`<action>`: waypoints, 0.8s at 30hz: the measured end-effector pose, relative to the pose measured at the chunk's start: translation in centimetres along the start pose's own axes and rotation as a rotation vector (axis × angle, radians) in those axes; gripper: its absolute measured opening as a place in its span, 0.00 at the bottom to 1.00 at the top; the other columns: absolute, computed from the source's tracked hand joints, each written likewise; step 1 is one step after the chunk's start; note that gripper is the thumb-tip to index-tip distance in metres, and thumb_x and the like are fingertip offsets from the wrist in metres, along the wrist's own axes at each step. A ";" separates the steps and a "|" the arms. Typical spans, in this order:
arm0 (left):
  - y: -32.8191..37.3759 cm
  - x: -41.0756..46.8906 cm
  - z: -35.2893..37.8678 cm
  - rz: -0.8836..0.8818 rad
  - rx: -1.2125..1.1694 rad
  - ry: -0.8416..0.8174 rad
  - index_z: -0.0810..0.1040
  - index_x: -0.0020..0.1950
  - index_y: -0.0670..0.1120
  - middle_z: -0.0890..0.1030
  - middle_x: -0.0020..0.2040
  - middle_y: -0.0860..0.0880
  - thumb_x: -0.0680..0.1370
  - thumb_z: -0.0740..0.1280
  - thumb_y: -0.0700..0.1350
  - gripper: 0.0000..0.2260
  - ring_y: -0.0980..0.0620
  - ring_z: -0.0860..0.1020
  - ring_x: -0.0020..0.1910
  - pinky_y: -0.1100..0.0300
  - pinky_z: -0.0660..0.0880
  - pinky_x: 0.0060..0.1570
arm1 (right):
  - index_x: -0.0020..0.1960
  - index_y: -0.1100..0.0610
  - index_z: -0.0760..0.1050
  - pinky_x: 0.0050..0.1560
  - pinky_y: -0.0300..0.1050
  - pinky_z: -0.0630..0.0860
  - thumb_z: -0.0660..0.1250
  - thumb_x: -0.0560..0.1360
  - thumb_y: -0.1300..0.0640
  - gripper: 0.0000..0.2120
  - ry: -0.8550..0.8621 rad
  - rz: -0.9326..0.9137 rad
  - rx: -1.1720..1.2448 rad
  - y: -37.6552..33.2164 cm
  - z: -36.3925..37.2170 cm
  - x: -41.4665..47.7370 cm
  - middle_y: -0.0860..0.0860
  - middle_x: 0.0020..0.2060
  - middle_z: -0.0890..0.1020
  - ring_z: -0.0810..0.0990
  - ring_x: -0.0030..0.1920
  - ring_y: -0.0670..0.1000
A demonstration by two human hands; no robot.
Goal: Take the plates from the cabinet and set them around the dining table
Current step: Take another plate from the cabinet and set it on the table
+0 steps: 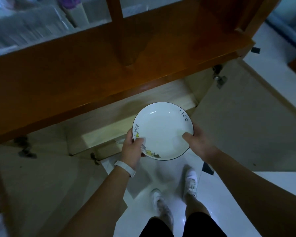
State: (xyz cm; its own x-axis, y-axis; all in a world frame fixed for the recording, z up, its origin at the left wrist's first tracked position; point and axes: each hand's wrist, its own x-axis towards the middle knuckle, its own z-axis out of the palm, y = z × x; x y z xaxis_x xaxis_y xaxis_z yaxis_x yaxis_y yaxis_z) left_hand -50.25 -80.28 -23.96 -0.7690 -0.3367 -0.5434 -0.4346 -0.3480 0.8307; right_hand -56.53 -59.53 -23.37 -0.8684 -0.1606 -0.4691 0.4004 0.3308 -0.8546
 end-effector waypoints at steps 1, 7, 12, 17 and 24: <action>0.5 -0.8 -0.1 0.007 -0.008 -0.008 0.77 0.56 0.56 0.83 0.51 0.51 0.76 0.60 0.32 0.20 0.48 0.82 0.45 0.56 0.78 0.33 | 0.59 0.49 0.75 0.32 0.31 0.76 0.59 0.74 0.68 0.20 0.013 -0.007 -0.002 -0.4 0.0 -0.9 0.46 0.48 0.83 0.81 0.48 0.46; 2.9 -4.6 -0.2 0.045 0.006 -0.064 0.76 0.55 0.54 0.83 0.48 0.54 0.77 0.59 0.30 0.19 0.54 0.82 0.42 0.60 0.78 0.32 | 0.53 0.44 0.77 0.49 0.51 0.80 0.59 0.75 0.66 0.19 0.050 -0.019 0.034 -1.9 -0.5 -5.4 0.47 0.49 0.85 0.82 0.51 0.51; 4.0 -7.2 0.4 0.089 -0.001 -0.109 0.76 0.54 0.54 0.84 0.45 0.55 0.76 0.58 0.29 0.21 0.55 0.82 0.40 0.60 0.77 0.31 | 0.53 0.45 0.77 0.44 0.47 0.80 0.59 0.77 0.67 0.18 0.079 -0.045 0.044 -3.1 -1.6 -8.6 0.46 0.47 0.85 0.82 0.46 0.49; 3.8 -9.9 2.0 0.081 0.023 -0.160 0.77 0.53 0.56 0.84 0.45 0.56 0.76 0.58 0.31 0.20 0.51 0.82 0.42 0.55 0.79 0.33 | 0.51 0.46 0.79 0.44 0.46 0.81 0.59 0.76 0.66 0.17 0.139 -0.069 0.029 -3.2 -3.9 -12.3 0.48 0.46 0.85 0.83 0.48 0.52; 1.8 -15.5 6.7 0.095 0.102 -0.323 0.76 0.59 0.52 0.84 0.50 0.50 0.75 0.59 0.32 0.19 0.48 0.82 0.44 0.55 0.78 0.33 | 0.58 0.47 0.77 0.44 0.45 0.80 0.58 0.74 0.65 0.19 0.324 -0.098 0.100 -0.1 -8.8 -20.1 0.45 0.48 0.84 0.82 0.49 0.50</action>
State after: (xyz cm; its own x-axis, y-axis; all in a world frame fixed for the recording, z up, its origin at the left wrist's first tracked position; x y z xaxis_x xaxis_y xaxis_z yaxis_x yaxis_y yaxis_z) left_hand -42.31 -69.84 -13.24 -0.9098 -0.0633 -0.4102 -0.3862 -0.2333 0.8924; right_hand -41.65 -48.15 -11.87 -0.9455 0.1216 -0.3022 0.3232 0.2333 -0.9171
